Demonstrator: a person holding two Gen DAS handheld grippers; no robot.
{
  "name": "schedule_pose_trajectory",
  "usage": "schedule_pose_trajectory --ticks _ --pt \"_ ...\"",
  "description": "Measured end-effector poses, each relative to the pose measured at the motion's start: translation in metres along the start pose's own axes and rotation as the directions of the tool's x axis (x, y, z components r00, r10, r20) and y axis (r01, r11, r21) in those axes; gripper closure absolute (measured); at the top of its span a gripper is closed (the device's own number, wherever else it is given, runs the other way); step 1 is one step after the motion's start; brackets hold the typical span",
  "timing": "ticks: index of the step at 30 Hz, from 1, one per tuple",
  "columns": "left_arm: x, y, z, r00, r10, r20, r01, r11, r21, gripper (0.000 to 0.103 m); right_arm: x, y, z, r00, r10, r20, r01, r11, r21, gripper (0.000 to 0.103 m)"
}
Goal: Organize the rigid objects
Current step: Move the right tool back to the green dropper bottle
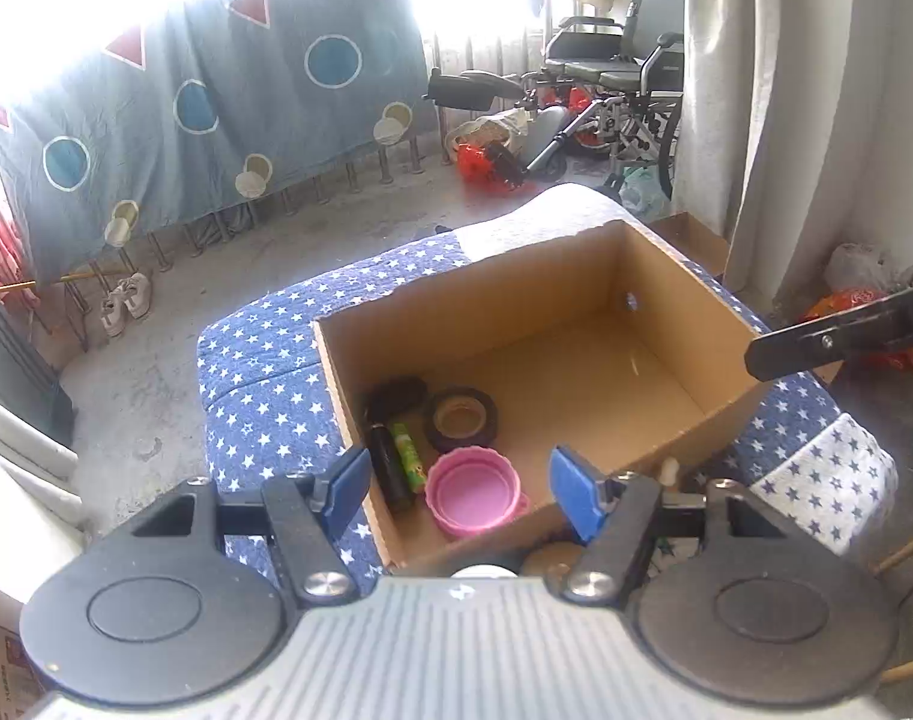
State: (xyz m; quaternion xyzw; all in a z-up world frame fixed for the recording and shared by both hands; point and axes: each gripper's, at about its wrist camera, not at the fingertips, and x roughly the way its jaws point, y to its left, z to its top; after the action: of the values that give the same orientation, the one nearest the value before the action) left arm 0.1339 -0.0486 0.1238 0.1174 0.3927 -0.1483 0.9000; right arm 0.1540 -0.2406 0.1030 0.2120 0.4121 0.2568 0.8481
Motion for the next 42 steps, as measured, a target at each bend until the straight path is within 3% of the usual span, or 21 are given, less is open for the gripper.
schedule_pose_trajectory --ticks 5,12,20,32,42 --pt "-0.012 -0.029 -0.038 1.0 -0.012 0.019 0.012 1.0 0.017 0.035 -0.013 -0.006 -0.053 0.999 -0.042 0.021 0.042 0.999 0.025 0.057" --pt "0.015 -0.06 -0.066 1.0 -0.014 -0.007 0.013 0.999 -0.029 0.035 0.004 -0.016 -0.095 0.994 -0.092 0.057 0.089 0.994 0.061 0.057" --pt "0.041 -0.071 -0.073 0.999 -0.009 -0.046 0.005 0.997 -0.079 0.035 0.029 -0.021 -0.111 0.992 -0.101 0.072 0.093 0.989 0.111 0.056" --pt "0.056 -0.076 -0.074 0.996 0.047 -0.081 -0.052 0.997 -0.053 0.035 0.04 -0.02 -0.108 0.992 -0.104 0.068 0.095 0.989 0.116 0.055" --pt "0.07 -0.083 -0.076 0.995 0.038 -0.096 -0.041 0.999 -0.029 0.031 0.048 -0.031 -0.111 0.992 -0.112 0.057 0.104 0.985 0.135 0.053"
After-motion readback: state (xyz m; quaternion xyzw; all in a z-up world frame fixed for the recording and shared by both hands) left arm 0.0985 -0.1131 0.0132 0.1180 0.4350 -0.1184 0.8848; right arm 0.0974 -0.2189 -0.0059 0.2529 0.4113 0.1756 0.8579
